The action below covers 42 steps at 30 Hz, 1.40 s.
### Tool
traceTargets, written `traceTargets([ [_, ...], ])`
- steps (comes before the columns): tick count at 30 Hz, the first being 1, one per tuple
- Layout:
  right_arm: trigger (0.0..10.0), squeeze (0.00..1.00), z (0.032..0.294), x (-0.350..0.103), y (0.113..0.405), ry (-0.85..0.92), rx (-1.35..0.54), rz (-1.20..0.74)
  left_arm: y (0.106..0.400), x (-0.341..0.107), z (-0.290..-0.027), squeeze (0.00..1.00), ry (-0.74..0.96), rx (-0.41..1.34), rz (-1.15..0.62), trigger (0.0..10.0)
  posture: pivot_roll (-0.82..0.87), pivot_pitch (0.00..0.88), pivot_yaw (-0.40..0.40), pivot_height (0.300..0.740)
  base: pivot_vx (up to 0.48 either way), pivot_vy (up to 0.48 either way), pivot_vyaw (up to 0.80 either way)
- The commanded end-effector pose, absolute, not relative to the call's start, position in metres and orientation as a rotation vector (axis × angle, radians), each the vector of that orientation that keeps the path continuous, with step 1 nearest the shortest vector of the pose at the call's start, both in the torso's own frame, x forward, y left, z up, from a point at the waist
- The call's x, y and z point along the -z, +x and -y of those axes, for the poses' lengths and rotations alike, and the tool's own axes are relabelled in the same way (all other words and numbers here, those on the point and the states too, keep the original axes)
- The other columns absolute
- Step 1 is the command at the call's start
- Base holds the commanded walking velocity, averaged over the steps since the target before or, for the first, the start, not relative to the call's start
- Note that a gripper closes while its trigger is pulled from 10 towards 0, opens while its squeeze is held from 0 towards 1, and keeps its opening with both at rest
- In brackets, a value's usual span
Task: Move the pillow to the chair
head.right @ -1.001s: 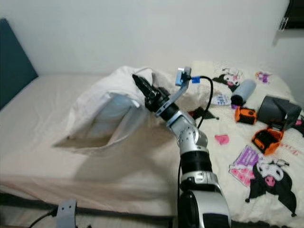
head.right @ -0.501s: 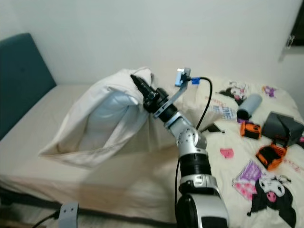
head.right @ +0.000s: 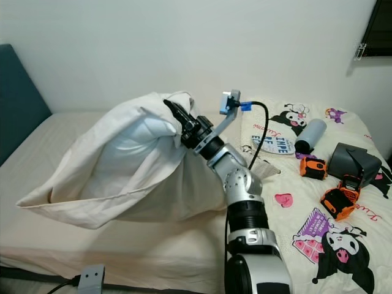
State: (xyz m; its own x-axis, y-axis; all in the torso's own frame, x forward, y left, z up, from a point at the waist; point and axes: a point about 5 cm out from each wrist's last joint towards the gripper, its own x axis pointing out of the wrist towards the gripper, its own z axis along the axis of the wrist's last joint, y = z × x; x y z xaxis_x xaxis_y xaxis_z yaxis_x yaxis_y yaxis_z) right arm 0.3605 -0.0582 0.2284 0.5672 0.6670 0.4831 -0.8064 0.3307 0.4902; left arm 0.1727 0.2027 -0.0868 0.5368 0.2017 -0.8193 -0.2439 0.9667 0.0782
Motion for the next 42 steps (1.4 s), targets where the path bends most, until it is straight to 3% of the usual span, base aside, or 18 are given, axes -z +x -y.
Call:
traceTargets([
  [1,10.0,0.0,0.051,-0.23,0.36,0.756,-0.975,0.219,0.166,0.09,-0.205,0.0,-0.031,-0.265,-0.997,10.0,-0.09,0.023,0.016,0.74,0.0,0.0,0.0],
  [11,10.0,0.0,0.044,-0.231,0.351,0.73,-1.011,0.258,0.162,0.092,-0.203,0.0,-0.022,-0.253,-1.014,10.0,-0.08,0.026,0.02,0.74,0.0,0.0,0.56],
  [20,10.0,0.0,0.034,-0.26,0.334,0.779,-1.151,0.376,0.156,0.094,-0.204,0.0,-0.026,-0.259,-1.04,10.0,-0.08,0.027,0.024,0.74,0.0,0.0,0.8],
  [32,10.0,0.0,0.026,-0.26,0.328,0.779,-1.186,0.37,0.153,0.096,-0.203,0.0,-0.007,-0.241,-1.06,10.0,-0.08,0.029,0.026,0.74,-0.222,0.0,0.8],
  [42,10.0,0.0,0.026,-0.259,0.326,0.783,-1.191,0.361,0.153,0.095,-0.204,0.0,0.007,-0.238,-1.056,10.0,-0.08,0.029,0.026,0.74,0.0,0.0,0.8],
])
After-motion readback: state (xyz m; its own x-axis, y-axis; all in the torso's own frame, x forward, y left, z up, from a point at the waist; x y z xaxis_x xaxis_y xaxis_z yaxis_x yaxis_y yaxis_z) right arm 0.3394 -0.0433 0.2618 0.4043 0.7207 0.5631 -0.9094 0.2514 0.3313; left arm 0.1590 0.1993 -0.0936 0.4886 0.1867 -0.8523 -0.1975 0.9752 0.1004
